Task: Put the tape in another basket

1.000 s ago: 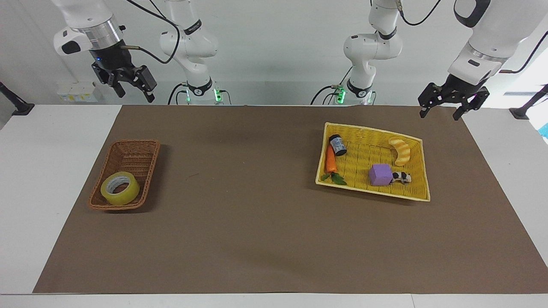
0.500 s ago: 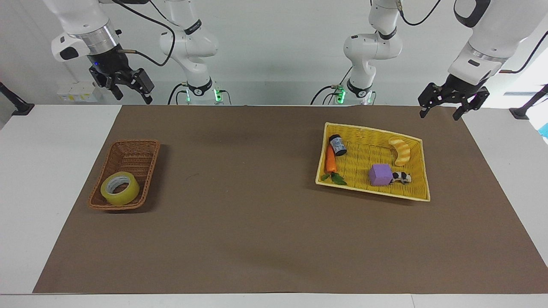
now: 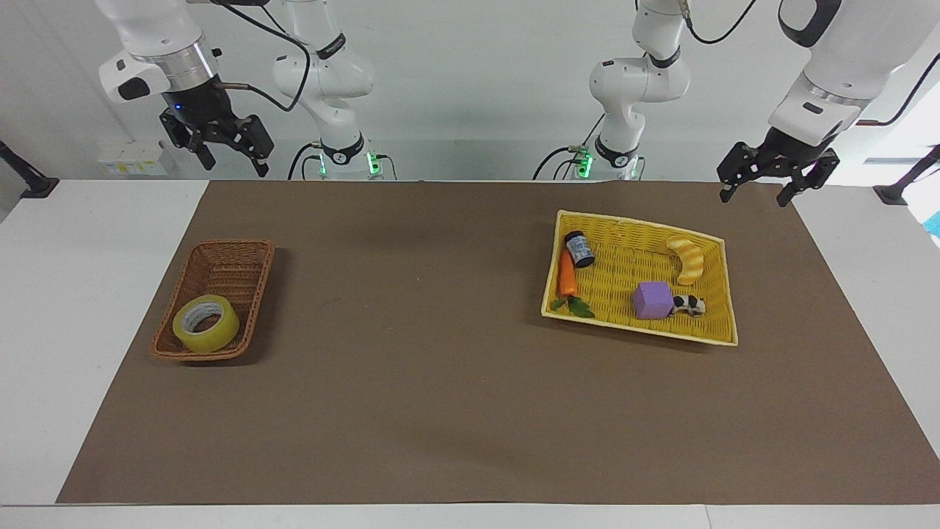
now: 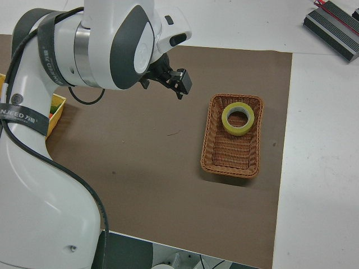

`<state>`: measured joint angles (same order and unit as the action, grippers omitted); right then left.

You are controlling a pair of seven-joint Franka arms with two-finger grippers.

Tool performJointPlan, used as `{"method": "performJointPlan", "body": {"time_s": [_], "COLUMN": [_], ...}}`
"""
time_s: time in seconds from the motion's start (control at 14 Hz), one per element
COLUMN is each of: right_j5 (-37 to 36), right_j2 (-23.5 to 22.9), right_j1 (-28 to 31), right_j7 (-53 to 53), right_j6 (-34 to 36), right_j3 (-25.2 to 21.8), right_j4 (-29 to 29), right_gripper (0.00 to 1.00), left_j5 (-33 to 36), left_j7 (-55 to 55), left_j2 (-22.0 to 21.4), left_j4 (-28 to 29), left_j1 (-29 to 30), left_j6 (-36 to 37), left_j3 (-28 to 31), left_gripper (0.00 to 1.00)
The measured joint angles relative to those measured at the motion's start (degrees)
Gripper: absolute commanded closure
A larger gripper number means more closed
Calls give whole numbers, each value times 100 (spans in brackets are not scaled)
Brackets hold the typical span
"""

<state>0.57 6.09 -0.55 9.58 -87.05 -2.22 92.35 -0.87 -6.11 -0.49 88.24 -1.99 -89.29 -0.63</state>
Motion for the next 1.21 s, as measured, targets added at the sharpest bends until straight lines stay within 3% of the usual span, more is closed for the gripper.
{"method": "performJointPlan", "body": {"time_s": [1.21], "right_j5": [-97], "right_j2": [0], "right_j1": [4], "right_j7": [-545], "right_j6": [-21], "right_j3": [-13], "right_j4": [0], "right_gripper": [0], "left_j5": [0], "left_j7": [0], "left_j2": [0], "left_j4": [0], "left_j1": [0], "left_j6": [0], "left_j3": [0], "left_gripper": [0]}}
